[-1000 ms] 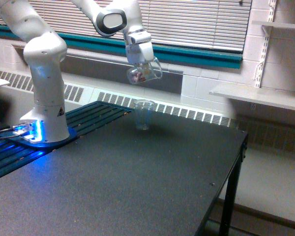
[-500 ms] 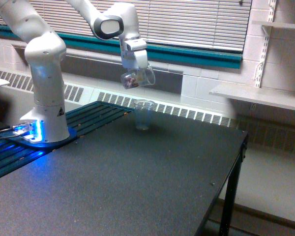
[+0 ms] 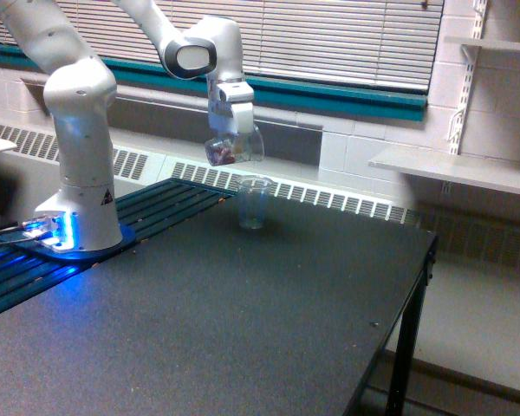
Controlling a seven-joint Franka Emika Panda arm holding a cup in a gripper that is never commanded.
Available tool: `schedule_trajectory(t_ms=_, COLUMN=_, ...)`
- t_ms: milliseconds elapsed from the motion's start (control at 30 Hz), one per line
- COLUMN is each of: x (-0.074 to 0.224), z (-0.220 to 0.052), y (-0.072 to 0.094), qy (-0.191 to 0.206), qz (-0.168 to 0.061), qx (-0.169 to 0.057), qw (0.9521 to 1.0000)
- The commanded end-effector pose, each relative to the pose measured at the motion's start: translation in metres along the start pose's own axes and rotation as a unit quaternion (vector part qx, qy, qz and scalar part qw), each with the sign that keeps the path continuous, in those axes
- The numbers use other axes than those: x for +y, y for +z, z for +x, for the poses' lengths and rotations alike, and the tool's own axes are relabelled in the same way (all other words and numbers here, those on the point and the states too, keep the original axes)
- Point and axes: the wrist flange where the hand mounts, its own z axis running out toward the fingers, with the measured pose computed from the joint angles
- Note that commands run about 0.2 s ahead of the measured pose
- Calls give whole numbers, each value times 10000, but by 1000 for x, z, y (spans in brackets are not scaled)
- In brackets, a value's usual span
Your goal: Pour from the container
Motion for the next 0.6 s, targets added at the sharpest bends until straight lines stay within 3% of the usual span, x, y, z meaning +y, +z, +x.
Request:
schedule_trajectory(t_ms=33, x=10, z=-12, y=21, qy=-45, qz=-212, qx=-295, qw=9993)
schedule_trajectory(t_ms=600, x=1, z=-10, y=38, qy=-274, qz=-399, qx=-658, qw=9967)
